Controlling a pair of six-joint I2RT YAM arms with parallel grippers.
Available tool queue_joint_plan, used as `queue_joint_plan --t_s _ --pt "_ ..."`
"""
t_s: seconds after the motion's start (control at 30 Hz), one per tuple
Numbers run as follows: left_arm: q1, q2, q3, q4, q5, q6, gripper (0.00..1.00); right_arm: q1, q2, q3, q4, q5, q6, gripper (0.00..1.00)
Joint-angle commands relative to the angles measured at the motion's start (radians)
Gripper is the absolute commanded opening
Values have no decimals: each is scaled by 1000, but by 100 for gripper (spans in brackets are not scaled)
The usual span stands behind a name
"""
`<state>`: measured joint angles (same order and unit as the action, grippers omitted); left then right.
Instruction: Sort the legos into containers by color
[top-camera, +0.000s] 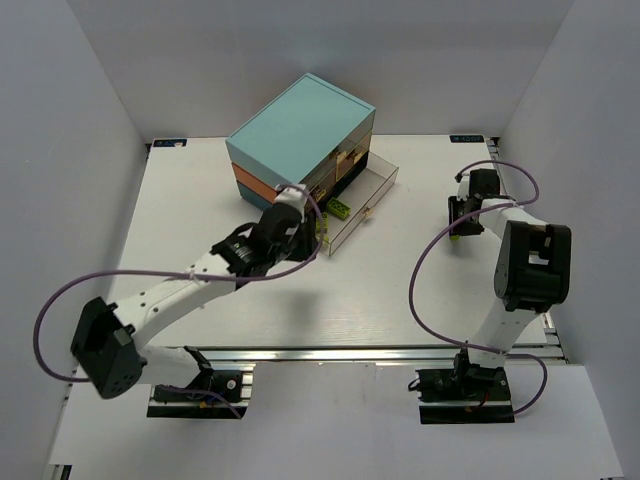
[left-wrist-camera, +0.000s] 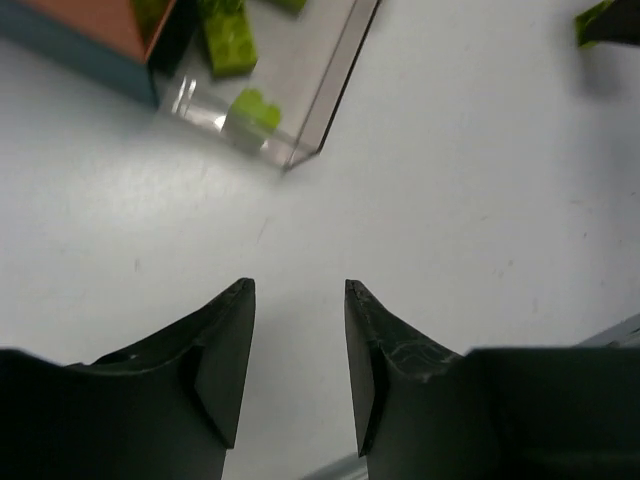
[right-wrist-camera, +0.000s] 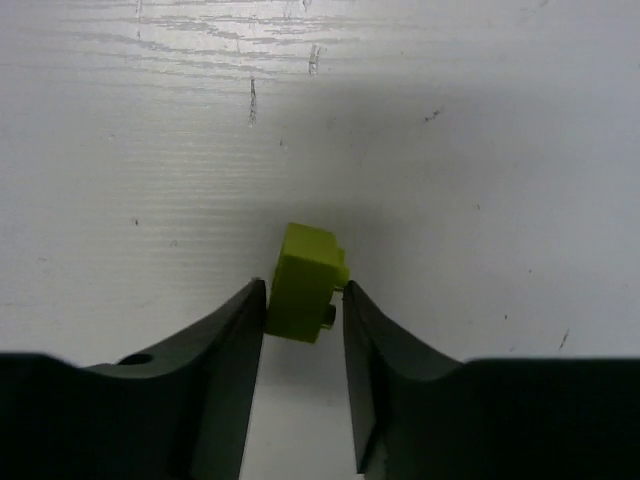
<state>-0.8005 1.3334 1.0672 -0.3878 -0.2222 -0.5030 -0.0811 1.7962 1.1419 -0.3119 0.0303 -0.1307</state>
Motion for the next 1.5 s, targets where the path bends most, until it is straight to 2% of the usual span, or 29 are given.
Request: queue_joint_plan --t_s 0.0,0.03,0.07,0.1,0.17,0.2,0.23,0.3,0.33,0.43,0.47,0.6,0.7,0.8,0.83,0.9,0.93,1.03,1.17,1.2,1.27,1.3,1.33,1.37,1.47 --pt "0 -131 -124 35 0 -137 51 -2 38 50 31 10 19 36" --pt "0 -178 -147 30 -3 -149 52 -2 42 58 34 -7 16 31" --pt "0 -200 -189 24 -11 -179 52 -2 43 62 36 -15 5 21" --pt "0 -221 -209 20 -16 -192 52 -2 42 68 34 -20 -4 15" --pt "0 -284 -246 12 -26 -224 53 3 22 85 34 -116 -47 0" --pt "0 -299 -281 6 -31 -238 53 4 11 90 34 -160 -66 0" --pt "0 -316 -302 4 -34 -250 53 12 0 105 28 -284 -85 0" --pt "0 -365 -357 6 -35 -285 54 23 -38 128 14 -435 -157 0" --pt "0 -379 -375 3 -39 -301 55 35 -47 140 13 -590 -179 0" --pt "0 -421 -437 4 -37 -339 57 80 -69 182 49 -755 -222 0" --pt "0 -425 -447 4 -32 -348 58 134 -66 193 69 -768 -218 0" --pt "0 -433 -469 -11 -31 -362 64 227 15 315 109 -753 -158 0" --pt "0 -433 -480 -14 -29 -371 65 276 103 428 99 -712 -100 6" --pt "0 -441 -484 -19 -29 -382 65 303 183 504 100 -662 -41 22" --pt "0 -445 -486 -23 -29 -385 66 313 201 509 103 -635 -43 34" --pt "0 -453 -486 -28 -31 -390 66 329 213 518 108 -630 -44 45" --pt "0 -459 -487 -29 -31 -390 66 331 222 527 108 -630 -41 55" --pt "0 -467 -493 -34 -40 -397 66 333 212 521 106 -648 -38 61" --pt "0 -467 -500 -17 -37 -399 65 322 155 481 126 -684 -21 61" --pt "0 -462 -500 -17 -37 -399 64 314 141 470 129 -676 -24 60" --pt "0 -456 -493 -17 -35 -393 58 307 82 421 135 -640 -55 46" --pt "0 -454 -492 -19 -34 -390 55 304 34 397 148 -556 -63 5" --pt "0 -454 -492 -19 -34 -388 49 300 11 365 175 -503 -55 0" --pt "0 -456 -493 -17 -34 -388 46 300 -12 278 194 -442 -49 0" --pt "9 -464 -503 -5 -34 -385 37 299 -29 187 172 -287 -90 0"
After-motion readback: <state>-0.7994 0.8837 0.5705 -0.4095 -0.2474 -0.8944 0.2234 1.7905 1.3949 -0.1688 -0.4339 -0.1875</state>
